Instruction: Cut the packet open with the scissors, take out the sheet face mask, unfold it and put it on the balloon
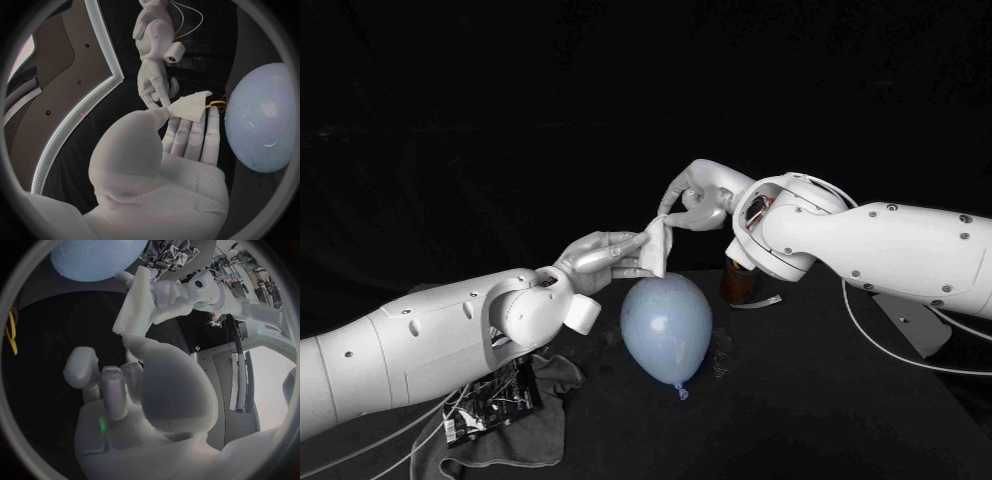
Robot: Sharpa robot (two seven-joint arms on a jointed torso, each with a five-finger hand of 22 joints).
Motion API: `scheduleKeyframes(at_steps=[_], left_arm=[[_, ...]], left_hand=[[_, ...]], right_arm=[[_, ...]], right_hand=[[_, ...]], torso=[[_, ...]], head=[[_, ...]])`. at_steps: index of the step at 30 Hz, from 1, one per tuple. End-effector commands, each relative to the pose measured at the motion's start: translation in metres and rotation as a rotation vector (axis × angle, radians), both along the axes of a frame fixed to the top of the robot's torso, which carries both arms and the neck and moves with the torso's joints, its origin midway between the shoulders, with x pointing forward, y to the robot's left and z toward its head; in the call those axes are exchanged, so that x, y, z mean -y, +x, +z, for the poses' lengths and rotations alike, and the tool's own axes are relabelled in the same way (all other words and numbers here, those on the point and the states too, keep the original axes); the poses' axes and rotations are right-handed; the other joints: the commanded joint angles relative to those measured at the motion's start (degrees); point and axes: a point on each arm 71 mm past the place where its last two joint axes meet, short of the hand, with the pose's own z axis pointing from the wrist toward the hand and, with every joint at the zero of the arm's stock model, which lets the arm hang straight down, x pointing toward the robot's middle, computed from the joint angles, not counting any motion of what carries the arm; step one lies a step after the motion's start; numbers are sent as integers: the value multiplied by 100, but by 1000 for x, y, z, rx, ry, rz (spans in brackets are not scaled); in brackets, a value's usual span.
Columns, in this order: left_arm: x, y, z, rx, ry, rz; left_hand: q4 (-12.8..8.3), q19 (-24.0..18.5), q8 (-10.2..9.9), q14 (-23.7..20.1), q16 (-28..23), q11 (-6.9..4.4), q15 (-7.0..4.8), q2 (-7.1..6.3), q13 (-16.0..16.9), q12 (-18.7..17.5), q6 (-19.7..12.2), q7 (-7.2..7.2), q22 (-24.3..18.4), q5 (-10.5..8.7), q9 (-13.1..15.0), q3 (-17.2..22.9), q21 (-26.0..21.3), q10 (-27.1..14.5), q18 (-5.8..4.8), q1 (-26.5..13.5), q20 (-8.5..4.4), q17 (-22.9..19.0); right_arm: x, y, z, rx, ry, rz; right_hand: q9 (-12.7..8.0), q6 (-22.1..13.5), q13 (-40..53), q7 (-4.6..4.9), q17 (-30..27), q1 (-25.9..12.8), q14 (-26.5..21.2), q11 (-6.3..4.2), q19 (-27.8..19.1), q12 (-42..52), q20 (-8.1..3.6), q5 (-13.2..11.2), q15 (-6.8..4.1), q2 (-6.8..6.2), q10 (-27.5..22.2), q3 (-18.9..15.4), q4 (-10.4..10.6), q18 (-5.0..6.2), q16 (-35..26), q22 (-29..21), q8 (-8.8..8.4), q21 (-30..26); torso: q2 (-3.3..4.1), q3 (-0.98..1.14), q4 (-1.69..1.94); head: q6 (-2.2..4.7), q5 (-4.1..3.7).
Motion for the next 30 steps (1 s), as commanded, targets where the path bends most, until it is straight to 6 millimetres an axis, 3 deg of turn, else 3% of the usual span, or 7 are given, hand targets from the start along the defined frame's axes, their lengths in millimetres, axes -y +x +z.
scheduleKeyframes(at_steps=[1,5,14,20,30], left_arm=[[0,1,2,-1,-32,12],[-1,1,2,-3,-37,16],[-1,1,2,-6,-42,19],[-1,1,2,-8,-39,23],[0,0,2,-4,-34,41]], left_hand=[[54,-58,28,0,-43,-1,-18,149,-2,4,42,36,1,13,-10,21,-42,60,4,23,5,1],[107,-122,21,-5,-56,5,-14,239,-3,0,42,46,-5,12,-20,43,-54,63,-1,41,6,-1],[138,-208,23,-17,-72,2,-10,300,-2,2,54,39,-13,12,-26,54,-71,77,-11,55,7,-5],[-77,-164,185,-3,-99,-68,-43,242,9,51,252,-38,-3,13,39,114,-60,292,-9,362,4,-5],[-155,-104,367,50,-108,-147,-86,226,8,62,397,-129,3,13,138,244,-47,580,2,495,4,4]], right_arm=[[0,0,0,3,-15,3],[0,1,0,2,-17,2],[0,1,0,-1,-19,1],[0,1,0,-1,-20,2],[-2,1,-1,-5,-22,11]], right_hand=[[8,9,769,17,1445,-63,586,13,45,-1,14,29,-23,14,183,15,-22,22,26,791,26,34],[8,9,769,17,1445,-63,586,13,45,-1,14,29,-23,14,183,15,-22,22,26,791,26,34],[8,9,769,17,1445,-63,586,13,45,-1,14,29,-23,14,183,15,-22,22,26,791,26,34],[8,9,769,17,1445,-63,586,13,45,-1,14,29,-23,14,183,15,-22,22,26,791,26,34],[11,0,745,18,1398,-85,560,13,11,-31,13,27,-25,7,170,23,-31,35,13,774,33,-22]], torso=[[-1,2,0],[0,3,-2],[0,3,0],[2,2,0],[2,1,0]], head=[[3,-1],[4,-1],[4,2],[-6,-4],[-20,11]])
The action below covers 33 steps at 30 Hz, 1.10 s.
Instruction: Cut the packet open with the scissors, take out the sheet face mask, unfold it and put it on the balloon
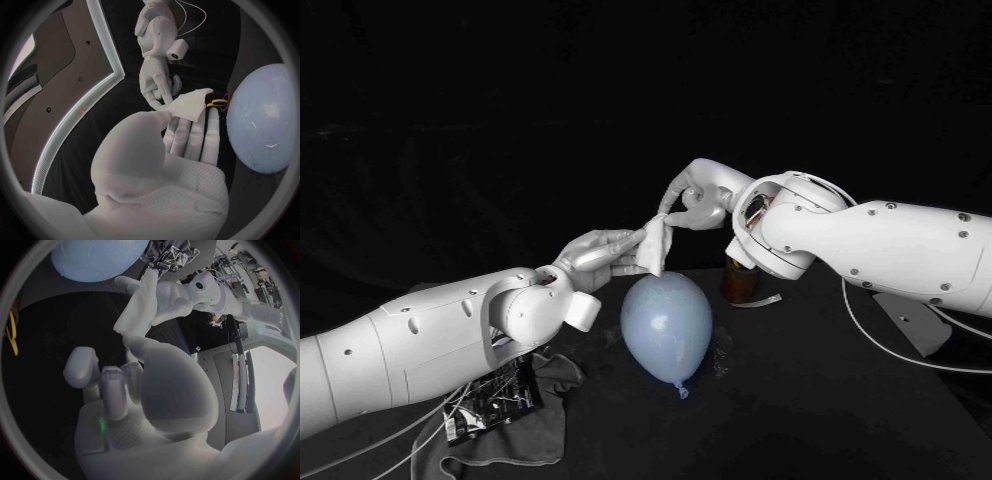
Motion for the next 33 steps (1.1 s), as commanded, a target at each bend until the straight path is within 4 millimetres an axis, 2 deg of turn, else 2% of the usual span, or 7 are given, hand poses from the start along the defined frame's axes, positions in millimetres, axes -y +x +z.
scheduleKeyframes(at_steps=[1,5,10,19,22,28,33], left_arm=[[1,0,2,11,-13,23],[0,0,2,14,-12,34],[0,-1,1,9,-17,47],[-4,-1,1,1,-22,76],[-5,-2,1,-3,-22,85],[-6,-3,-1,-13,-19,107],[-7,-5,-3,-24,-13,131]], left_hand=[[-16,78,61,11,-13,-7,-45,21,8,22,55,-13,10,15,50,58,2,80,8,61,11,5],[-13,168,98,37,-7,-21,-56,23,7,15,69,-35,18,14,80,102,16,129,15,65,10,11],[-6,230,119,60,0,-29,-65,17,6,10,75,-41,24,14,99,124,27,157,20,59,9,17],[-11,247,162,156,41,-47,-93,-14,4,-14,77,-30,24,15,143,188,29,214,21,54,10,46],[-21,243,174,194,60,-47,-102,-28,6,-18,78,-9,24,14,157,211,28,235,18,55,10,61],[-38,227,189,229,84,-42,-106,-64,9,-18,95,7,21,15,172,229,20,251,8,53,12,83],[-52,191,203,189,75,-34,-93,-101,8,-24,120,9,18,15,185,249,4,230,-16,44,15,93]], right_arm=[[-1,0,0,3,-11,11],[0,1,1,1,19,7],[4,4,1,-5,54,-7],[27,8,-3,-29,151,-78],[35,6,-3,-21,193,-106],[46,-8,-6,23,270,-138],[45,-28,-11,41,318,-126]], right_hand=[[10,-10,704,33,1342,-99,526,16,-18,-82,12,27,-24,4,145,12,-17,45,-15,762,16,-69],[-42,-333,217,142,668,-232,133,109,-411,-716,54,23,46,-14,-206,-41,-27,155,-247,581,-126,-694],[-320,-941,-1451,469,-1073,-585,-1149,411,-1858,-2916,273,48,319,-381,-1724,-297,210,447,-1136,-77,-654,-2843],[-455,-1123,-1919,548,-1438,-646,-1392,481,-1905,-3243,398,111,395,-530,-1947,-551,433,504,-1319,-254,-891,-3147],[-463,-984,-1642,517,-1148,-554,-1100,448,-1759,-2749,390,156,364,-475,-1627,-606,495,522,-1099,-248,-869,-3119],[-378,-323,-170,254,356,-290,2,218,-397,-845,212,241,164,-241,-439,-616,477,191,-326,481,-512,-1058],[-315,-131,517,121,1085,-249,413,106,106,-99,104,323,55,-166,27,-615,442,37,-82,780,-351,-183]], torso=[[-1,1,0],[-3,0,-1],[-3,1,-2],[1,1,-2],[1,1,0],[8,2,0],[10,3,-4]], head=[[-3,7],[-5,11],[3,11],[7,25],[-3,36],[-21,72],[-36,100]])
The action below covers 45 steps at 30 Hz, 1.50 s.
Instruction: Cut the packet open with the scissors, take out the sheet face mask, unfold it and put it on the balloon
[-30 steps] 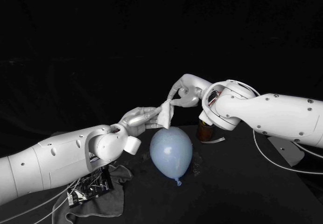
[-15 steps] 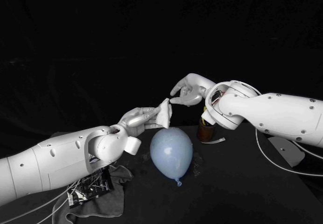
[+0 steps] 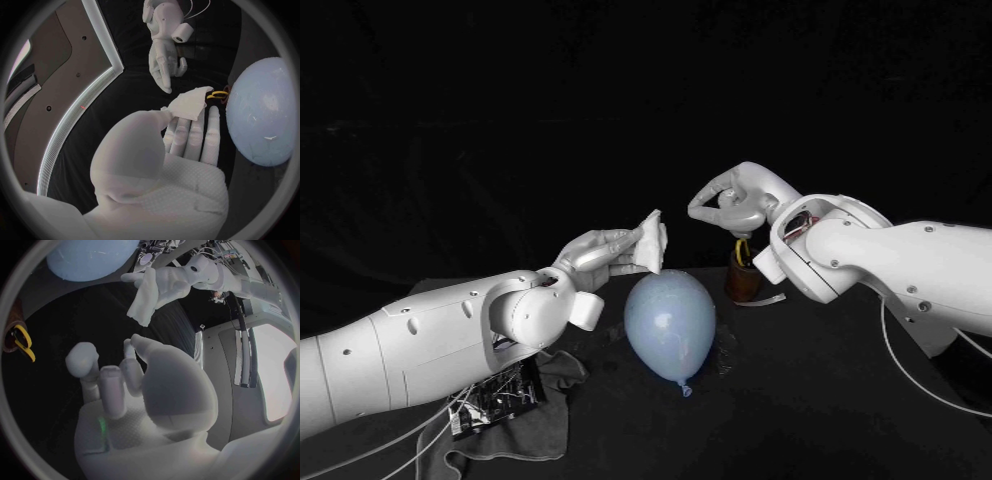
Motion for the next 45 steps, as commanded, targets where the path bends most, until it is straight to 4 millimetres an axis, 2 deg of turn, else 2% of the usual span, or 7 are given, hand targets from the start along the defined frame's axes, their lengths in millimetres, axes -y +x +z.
scheduleKeyframes(at_steps=[1,4,13,24,30,38,45], left_arm=[[-1,0,0,-3,-7,46],[-2,-1,-1,-13,-5,62],[1,-5,-2,-25,-3,80],[5,-9,-1,-30,-11,69],[7,-11,-1,-29,-14,64],[9,-12,0,-28,-20,56],[10,-13,1,-27,-26,49]], left_hand=[[-32,-37,21,-36,5,29,22,-73,7,-25,43,9,2,17,23,57,-1,-2,16,14,7,11],[-47,-127,27,-167,-6,39,52,-123,8,-20,63,8,-3,18,34,84,-30,-31,-50,-10,8,22],[-74,-163,26,-267,18,52,73,-164,7,-19,73,10,5,19,40,106,-23,-84,-91,-26,5,46],[-102,-172,33,-332,62,56,82,-215,9,-9,89,7,12,17,47,99,-10,-114,-111,-45,2,78],[-111,-169,34,-340,76,55,82,-228,10,-3,91,6,14,18,49,94,-5,-113,-112,-48,0,87],[-118,-163,37,-346,99,54,80,-237,13,7,98,7,17,18,50,86,3,-106,-113,-57,-1,101],[-118,-161,38,-348,110,54,79,-240,15,12,102,8,18,17,50,81,5,-103,-114,-65,-1,108]], right_arm=[[-2,-10,3,68,79,-17],[-7,-20,-4,66,92,-6],[-33,-33,-21,93,64,24],[-49,-30,-30,146,-15,10],[-55,-27,-33,180,-72,4],[-59,-27,-36,211,-142,4],[-61,-27,-38,219,-160,9]], right_hand=[[19,58,683,-13,1208,37,449,-25,186,282,-36,52,-54,34,194,11,-53,-83,115,814,40,331],[24,59,807,-20,1344,31,516,-32,257,409,-50,67,-64,36,272,9,-59,-108,152,847,47,463],[11,6,870,4,1397,-55,542,-15,280,470,-57,61,-57,-39,306,-47,-36,-117,166,853,10,518],[-20,-29,814,38,1314,-180,501,18,185,403,-38,-199,-28,-184,251,-159,32,-90,144,810,-51,396],[-46,-60,745,73,1235,-338,459,53,95,324,-10,-267,4,-339,190,-338,176,-67,122,774,-102,282],[-43,-34,720,66,1213,-396,446,51,75,293,-3,-270,6,-419,166,-477,278,-63,115,770,-96,273],[-41,-25,723,61,1216,-388,447,48,71,295,-3,-270,5,-421,168,-492,288,-62,115,768,-92,270]], torso=[[1,2,-5],[-6,4,-8],[-2,-3,2],[-5,-4,5],[-7,-2,2],[-7,-1,1],[-9,-1,1]], head=[[-13,23],[-29,32],[-40,33],[-50,34],[-61,36],[-63,38],[-61,33]])
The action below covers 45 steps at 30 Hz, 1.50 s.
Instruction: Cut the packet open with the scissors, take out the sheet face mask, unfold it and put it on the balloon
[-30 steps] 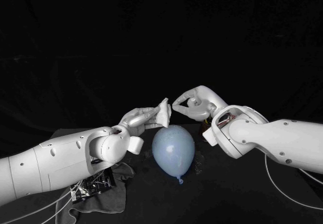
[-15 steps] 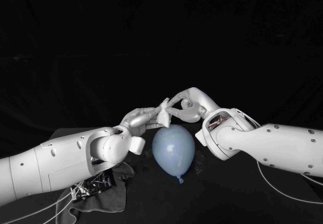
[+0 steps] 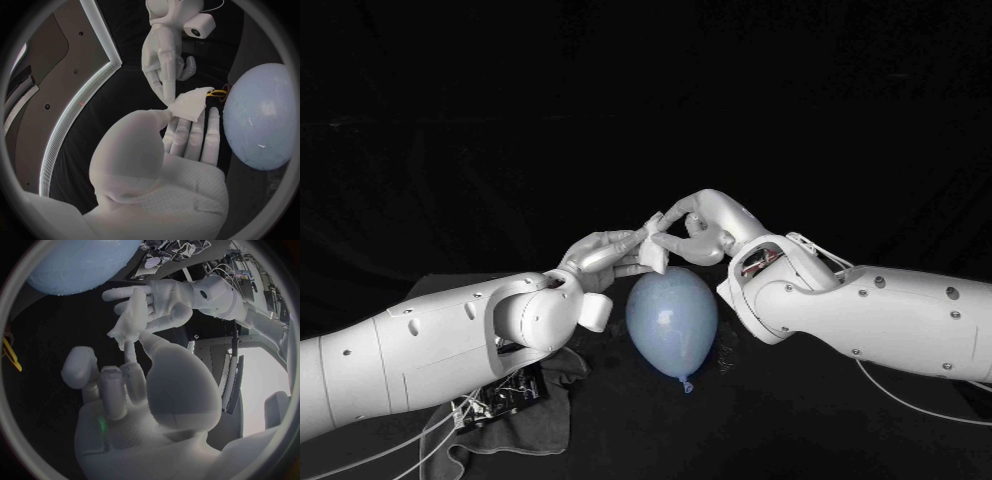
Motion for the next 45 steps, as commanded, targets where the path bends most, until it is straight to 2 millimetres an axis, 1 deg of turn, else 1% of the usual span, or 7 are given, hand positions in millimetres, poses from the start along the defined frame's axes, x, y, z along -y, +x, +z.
scheduleKeyframes(at_steps=[1,9,18,20,24,29,45], left_arm=[[2,-1,2,12,-21,-6],[4,-2,3,12,-31,-23],[5,-3,3,13,-38,-35],[5,-3,3,12,-39,-37],[5,-3,3,12,-40,-40],[5,-3,3,11,-41,-42],[3,-3,4,13,-47,-44]], left_hand=[[-32,-15,17,-39,22,-10,16,-54,10,13,55,-2,8,17,11,-6,5,-38,-112,-24,0,9],[-25,-17,16,-52,39,-9,17,-49,11,19,59,0,8,16,11,-15,6,-37,-116,-41,1,20],[-11,-29,11,-84,68,-7,19,-26,11,26,61,2,7,14,8,-31,4,-41,-126,-71,1,41],[-9,-30,9,-90,72,-6,20,-21,11,26,61,2,7,14,7,-33,4,-43,-127,-75,1,44],[-2,-35,4,-108,86,-4,22,-8,11,27,58,5,6,13,5,-42,3,-48,-132,-89,1,56],[0,-37,3,-114,90,-3,23,-5,11,28,58,6,6,13,4,-45,3,-50,-133,-93,1,59],[6,-44,-5,-158,112,1,29,3,11,30,53,5,5,12,0,-73,2,-60,-140,-116,0,77]], right_arm=[[-2,0,0,27,-45,0],[-4,0,-2,18,-57,12],[-5,-1,-3,11,-53,38],[-6,-1,-3,13,-49,44],[-6,-1,-2,21,-40,56],[-6,-2,-1,38,-28,68],[1,3,-2,32,-7,35]], right_hand=[[1,32,682,13,1220,9,465,21,-18,-18,12,-23,31,-35,56,-51,4,-16,14,773,-22,0],[6,60,691,-1,1233,66,471,8,-19,-9,9,-22,22,-5,63,-55,11,-16,18,774,-8,5],[33,201,778,-91,1322,436,516,-71,21,75,-35,-18,-40,301,128,158,-45,-28,42,798,62,101],[45,242,825,-123,1367,563,539,-101,48,121,-53,-18,-63,398,162,271,-103,-37,54,812,89,154],[84,299,954,-169,1467,757,589,-144,117,252,-89,-18,-103,516,255,452,-247,-60,81,845,156,281],[154,303,1129,-164,1505,839,608,-150,198,432,-119,-16,-121,603,376,640,-392,-90,91,882,252,431],[244,323,1280,-179,1505,738,608,-163,293,585,-135,-19,-130,624,474,875,-494,-125,91,926,385,615]], torso=[[-1,1,0],[-2,-1,2],[-1,1,1],[-2,1,1],[-1,1,0],[-1,1,-2],[-1,2,1]], head=[[-1,-8],[-6,-15],[-22,-7],[-25,-7],[-28,-5],[-25,-2],[-31,-7]])
